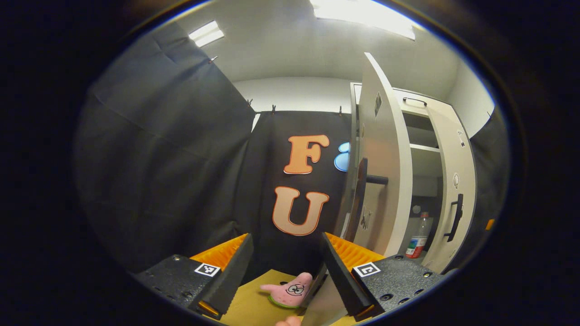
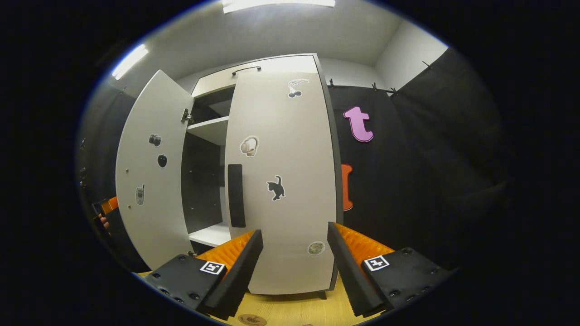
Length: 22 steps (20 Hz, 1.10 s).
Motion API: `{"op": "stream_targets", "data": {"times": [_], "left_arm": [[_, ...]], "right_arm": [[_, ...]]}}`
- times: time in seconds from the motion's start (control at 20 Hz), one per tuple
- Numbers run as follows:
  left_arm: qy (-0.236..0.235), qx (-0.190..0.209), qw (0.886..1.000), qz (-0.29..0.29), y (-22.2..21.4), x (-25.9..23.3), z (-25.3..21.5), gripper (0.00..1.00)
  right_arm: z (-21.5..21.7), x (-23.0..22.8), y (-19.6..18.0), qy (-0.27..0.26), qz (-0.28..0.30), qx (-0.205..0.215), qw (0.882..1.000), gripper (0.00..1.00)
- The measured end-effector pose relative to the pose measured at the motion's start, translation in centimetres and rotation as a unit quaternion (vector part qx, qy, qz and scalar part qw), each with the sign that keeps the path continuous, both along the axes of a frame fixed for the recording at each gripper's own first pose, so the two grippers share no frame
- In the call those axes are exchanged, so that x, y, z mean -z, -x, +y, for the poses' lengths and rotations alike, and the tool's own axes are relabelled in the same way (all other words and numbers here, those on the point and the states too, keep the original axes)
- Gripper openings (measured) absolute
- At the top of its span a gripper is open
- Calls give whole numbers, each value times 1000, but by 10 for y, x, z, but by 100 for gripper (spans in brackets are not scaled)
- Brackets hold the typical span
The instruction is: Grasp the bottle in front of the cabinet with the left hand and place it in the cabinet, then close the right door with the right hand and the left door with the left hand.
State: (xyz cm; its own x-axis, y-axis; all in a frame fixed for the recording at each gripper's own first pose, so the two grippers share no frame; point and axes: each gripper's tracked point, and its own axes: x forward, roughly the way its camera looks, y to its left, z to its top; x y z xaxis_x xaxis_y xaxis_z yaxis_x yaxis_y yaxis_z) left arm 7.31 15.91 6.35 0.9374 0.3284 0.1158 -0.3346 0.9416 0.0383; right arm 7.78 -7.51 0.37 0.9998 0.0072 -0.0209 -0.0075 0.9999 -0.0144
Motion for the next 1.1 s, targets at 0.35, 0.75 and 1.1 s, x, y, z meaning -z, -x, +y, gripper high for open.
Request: {"op": "stream_targets", "data": {"times": [0.35,0.75,1.1], "left_arm": [[-1,83,996,15,-19,17,-86,96],[7,129,992,11,-48,21,-150,91],[8,171,985,24,-84,35,-191,94]], "right_arm": [[-20,-10,19,5,-6,2,1000,95],[-45,-10,36,-2,-1,19,1000,95],[-62,-8,42,-5,7,40,999,95]]}}
